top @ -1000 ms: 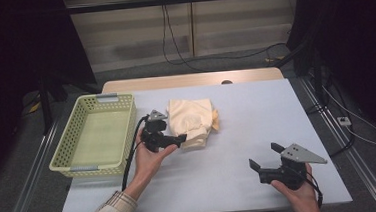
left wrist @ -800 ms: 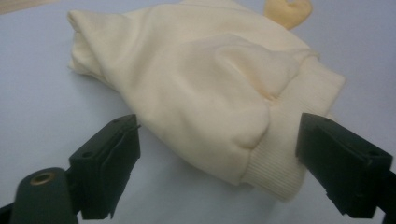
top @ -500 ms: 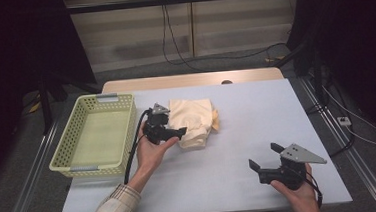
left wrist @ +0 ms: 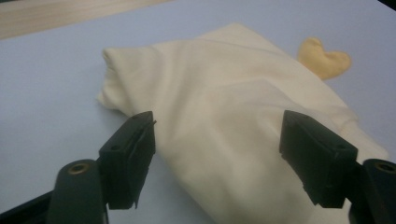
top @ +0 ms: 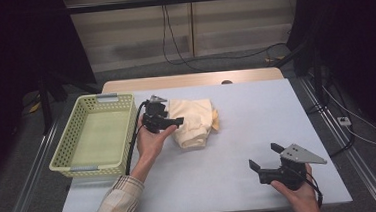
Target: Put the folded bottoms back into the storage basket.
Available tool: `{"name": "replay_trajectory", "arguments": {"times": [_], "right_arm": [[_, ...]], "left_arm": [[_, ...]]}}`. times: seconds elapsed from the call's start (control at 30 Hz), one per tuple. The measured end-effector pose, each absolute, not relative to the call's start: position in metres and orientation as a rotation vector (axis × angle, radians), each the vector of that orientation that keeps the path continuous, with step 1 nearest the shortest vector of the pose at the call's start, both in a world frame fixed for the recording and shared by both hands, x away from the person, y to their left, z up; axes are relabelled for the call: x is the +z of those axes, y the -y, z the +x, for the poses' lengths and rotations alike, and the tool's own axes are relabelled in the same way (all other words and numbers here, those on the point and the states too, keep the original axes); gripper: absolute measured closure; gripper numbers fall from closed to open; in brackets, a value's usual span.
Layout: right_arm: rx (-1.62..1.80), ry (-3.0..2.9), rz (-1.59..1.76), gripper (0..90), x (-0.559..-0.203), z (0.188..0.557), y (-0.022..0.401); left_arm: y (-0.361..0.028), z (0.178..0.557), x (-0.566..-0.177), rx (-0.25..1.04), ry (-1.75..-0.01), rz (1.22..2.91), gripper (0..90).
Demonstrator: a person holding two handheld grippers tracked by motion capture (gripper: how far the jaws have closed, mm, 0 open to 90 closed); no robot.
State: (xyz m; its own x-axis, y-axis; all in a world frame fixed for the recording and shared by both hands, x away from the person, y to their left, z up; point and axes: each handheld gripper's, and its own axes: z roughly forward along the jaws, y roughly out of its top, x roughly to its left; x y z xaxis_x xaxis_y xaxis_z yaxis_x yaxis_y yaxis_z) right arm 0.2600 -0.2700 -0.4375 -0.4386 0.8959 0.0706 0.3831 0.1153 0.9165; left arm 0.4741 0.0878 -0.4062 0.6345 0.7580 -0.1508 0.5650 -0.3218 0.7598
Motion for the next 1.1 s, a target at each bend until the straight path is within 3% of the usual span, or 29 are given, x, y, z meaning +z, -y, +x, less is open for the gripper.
{"name": "replay_trajectory", "arguments": {"times": [0.1,0.4,0.77,1.1], "right_arm": [[1.302,-1.888,1.239,4.7,-0.438,0.261,0.27],[1.302,-1.886,1.245,4.7,-0.438,0.26,0.271],[1.297,-1.883,1.247,4.8,-0.438,0.26,0.271],[1.294,-1.888,1.258,4.9,-0.439,0.26,0.271]], "left_arm": [[-0.087,0.482,-0.41,0.323,-1.066,2.014,29.6],[-0.094,0.498,-0.422,0.16,-1.163,1.96,30.3],[-0.092,0.504,-0.437,0.153,-1.181,2.022,45.8],[-0.089,0.51,-0.451,0.087,-1.243,2.0,42.4]]}}
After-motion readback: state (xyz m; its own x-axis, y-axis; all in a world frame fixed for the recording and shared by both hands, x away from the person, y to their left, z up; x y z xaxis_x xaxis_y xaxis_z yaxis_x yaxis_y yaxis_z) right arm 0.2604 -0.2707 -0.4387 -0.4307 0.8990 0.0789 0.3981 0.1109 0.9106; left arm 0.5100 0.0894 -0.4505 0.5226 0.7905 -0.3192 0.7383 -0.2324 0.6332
